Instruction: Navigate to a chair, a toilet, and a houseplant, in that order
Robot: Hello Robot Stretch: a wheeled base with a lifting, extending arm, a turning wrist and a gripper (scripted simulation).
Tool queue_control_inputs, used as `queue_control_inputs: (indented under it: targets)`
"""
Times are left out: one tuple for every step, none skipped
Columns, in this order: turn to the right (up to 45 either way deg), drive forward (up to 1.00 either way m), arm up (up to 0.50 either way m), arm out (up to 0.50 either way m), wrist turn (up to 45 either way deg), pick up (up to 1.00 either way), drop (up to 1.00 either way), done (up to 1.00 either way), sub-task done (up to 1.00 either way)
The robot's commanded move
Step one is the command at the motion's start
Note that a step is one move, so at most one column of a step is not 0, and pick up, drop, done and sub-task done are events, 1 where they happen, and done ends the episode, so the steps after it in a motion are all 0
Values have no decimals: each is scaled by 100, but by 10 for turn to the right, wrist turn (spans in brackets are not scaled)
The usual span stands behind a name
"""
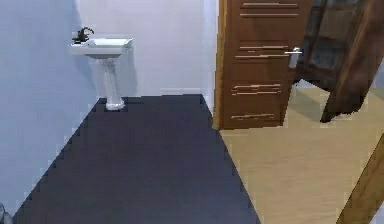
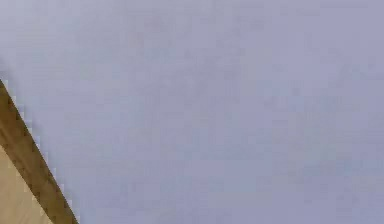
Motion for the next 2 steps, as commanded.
queue_control_inputs:
  targets:
    - [0,75,0,0,0,0,0,0,0]
    - [270,0,0,0,0,0,0,0,0]
